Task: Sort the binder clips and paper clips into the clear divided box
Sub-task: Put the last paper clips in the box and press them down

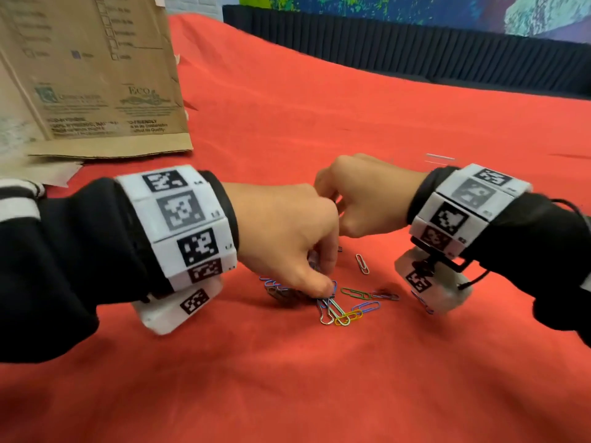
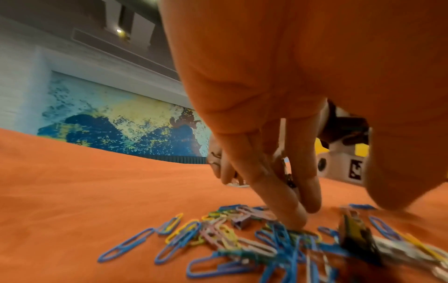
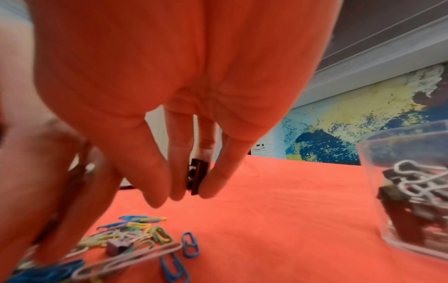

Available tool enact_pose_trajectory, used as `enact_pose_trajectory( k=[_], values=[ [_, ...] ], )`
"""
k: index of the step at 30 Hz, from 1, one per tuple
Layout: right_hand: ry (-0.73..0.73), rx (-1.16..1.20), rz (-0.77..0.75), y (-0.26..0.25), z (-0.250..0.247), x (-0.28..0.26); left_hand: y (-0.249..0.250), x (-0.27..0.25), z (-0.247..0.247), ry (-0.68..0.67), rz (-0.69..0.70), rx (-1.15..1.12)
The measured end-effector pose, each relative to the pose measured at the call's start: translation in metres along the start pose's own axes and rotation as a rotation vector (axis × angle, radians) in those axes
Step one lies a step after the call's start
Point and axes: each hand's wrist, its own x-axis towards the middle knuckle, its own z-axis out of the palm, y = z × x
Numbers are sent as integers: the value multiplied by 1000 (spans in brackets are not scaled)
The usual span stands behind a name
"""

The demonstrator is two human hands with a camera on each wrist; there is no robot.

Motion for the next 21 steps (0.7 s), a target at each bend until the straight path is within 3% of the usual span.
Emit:
enact_pose_trajectory(
  k=[6, 12, 21],
  values=[
    [-108, -13, -50, -14, 7, 14, -5, -6, 10, -39, -29, 33],
    [-65, -12, -46, -12, 16, 18, -24, -24, -23, 50, -147, -61],
    [43, 152, 8, 8, -6, -7, -45, -19, -43, 38, -237, -185]
  ],
)
